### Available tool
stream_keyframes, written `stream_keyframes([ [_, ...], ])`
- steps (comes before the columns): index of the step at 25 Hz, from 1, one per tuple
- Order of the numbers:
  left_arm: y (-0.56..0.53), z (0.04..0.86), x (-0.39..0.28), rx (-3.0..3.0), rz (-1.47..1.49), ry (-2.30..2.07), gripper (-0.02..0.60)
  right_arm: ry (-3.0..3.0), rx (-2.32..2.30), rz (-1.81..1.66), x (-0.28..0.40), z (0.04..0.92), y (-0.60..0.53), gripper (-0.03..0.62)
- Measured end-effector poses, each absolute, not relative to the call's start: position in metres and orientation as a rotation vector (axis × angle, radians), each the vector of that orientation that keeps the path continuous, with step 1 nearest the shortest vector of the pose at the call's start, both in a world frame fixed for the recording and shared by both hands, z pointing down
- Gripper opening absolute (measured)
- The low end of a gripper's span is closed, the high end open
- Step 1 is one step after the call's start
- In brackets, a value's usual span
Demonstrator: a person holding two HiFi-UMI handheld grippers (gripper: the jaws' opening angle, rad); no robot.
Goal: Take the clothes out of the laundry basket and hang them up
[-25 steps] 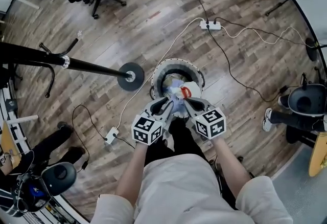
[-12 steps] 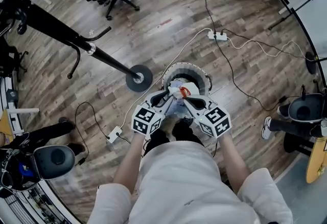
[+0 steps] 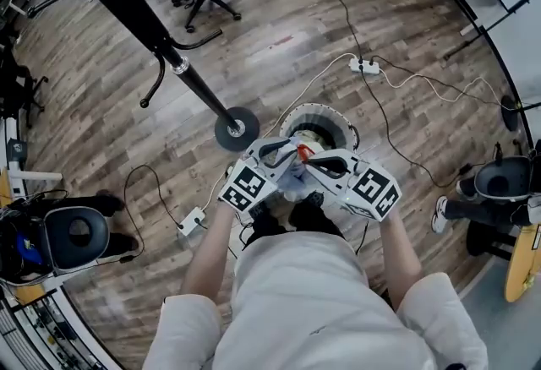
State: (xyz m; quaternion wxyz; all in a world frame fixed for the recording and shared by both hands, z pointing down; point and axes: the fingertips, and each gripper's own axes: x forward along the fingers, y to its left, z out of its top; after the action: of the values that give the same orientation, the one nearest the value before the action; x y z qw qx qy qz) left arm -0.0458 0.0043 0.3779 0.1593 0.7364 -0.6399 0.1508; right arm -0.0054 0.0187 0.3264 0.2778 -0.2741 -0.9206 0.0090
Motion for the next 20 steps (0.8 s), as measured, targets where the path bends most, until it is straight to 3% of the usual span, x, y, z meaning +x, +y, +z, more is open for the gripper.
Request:
stream_keyframes([
  [17,0.058,0.365,-0.022,2.392,0.724,-1.563,0.123,-2.457,-0.868,-0.151,-0.015,0.283,0.092,0.005],
  [20,0.065,0.361,-0.027,2.398,0.718,-1.590,0.077,-2.462,-0.874,-0.156,-0.019,0.278,0.102,0.005],
])
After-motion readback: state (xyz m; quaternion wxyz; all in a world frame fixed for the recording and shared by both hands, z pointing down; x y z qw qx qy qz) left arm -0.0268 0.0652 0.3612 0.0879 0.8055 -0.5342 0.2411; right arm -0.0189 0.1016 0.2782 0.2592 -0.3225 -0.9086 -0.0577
